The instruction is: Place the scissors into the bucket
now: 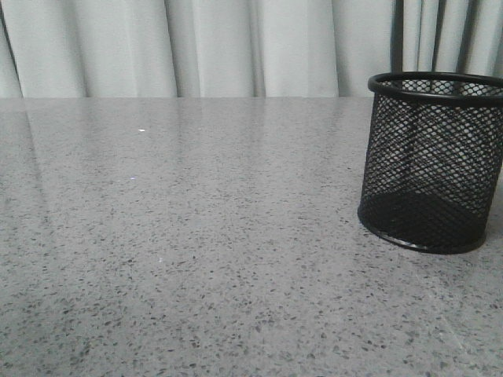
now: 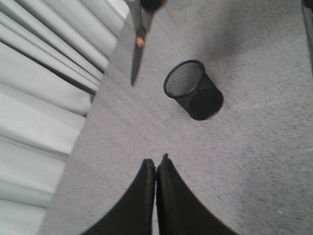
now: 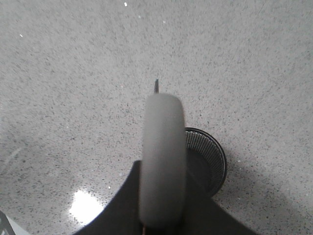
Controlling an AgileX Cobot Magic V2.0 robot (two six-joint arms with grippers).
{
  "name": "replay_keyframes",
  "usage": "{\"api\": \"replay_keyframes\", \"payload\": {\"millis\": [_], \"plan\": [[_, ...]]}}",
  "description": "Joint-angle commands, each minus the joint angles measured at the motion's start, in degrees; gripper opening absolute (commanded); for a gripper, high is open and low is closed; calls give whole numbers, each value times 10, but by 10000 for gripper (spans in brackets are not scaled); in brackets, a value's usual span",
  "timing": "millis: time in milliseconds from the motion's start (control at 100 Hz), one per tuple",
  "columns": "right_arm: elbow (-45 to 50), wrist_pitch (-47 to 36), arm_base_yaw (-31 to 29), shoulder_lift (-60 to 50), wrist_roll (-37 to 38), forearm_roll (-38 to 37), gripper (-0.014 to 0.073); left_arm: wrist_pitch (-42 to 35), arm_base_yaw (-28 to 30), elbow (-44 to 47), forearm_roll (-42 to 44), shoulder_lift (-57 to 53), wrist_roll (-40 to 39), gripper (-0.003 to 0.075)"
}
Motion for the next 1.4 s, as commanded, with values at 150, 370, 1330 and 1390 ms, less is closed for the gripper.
{"api": "replay_keyframes", "payload": {"millis": [150,370,1330,1390], "plan": [[-20,25,-3,-92,3,7,-64,-13,-3,10,-23,4,-24,-21],[26,25,-3,-98,8,12,-64,-13,-3,13,-34,4,-24,-21],[144,25,-3,-102,13,-41,-64,2,-3,13,6,4,-24,-21],[160,25,-3,-102,13,-42,-64,2,-3,13,10,4,-24,-21]]}}
